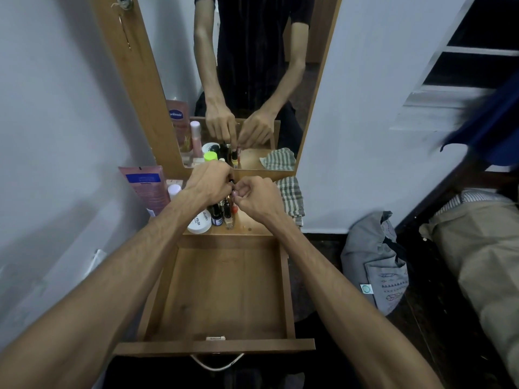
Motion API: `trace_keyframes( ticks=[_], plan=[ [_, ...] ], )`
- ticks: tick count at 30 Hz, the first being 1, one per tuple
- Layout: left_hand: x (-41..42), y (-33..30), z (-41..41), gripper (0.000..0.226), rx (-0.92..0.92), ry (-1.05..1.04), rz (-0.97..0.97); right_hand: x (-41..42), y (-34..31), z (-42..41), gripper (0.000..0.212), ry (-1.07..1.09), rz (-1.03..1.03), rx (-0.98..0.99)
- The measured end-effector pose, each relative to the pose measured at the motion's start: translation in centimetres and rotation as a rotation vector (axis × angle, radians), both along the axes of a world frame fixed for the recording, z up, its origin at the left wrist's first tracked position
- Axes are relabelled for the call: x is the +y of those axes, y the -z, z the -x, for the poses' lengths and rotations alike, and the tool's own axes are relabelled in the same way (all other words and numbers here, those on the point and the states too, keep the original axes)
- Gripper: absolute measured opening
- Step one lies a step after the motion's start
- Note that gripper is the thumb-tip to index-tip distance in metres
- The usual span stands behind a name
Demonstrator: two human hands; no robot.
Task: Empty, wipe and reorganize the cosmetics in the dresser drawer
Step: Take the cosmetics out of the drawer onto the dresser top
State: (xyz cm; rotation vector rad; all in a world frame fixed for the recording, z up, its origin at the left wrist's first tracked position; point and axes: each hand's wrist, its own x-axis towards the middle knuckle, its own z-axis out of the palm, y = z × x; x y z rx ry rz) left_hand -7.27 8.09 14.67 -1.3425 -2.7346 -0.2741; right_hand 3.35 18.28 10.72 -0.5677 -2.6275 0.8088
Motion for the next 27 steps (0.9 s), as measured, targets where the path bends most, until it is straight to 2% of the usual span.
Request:
trace_keyframes(
  ticks=[18,23,27],
  plan=[
    [-0.4,-0.2,0.5,0.018,0.002,-0.002,-0.019,0.1,0.2,-0.5,0.023,-0.025,0.019,0.002],
    [-0.6,-0.6,0.1,0.024,0.030,-0.003,-0.073,0.8,0.5,-1.8,0.024,0.041,0.003,0.008],
    [-0.1,-1.1,-0.6,0.023,0.042,0.038,-0.147,2.1,0.8,-3.4,0.016,0.121,0.024,0.042]
  ],
)
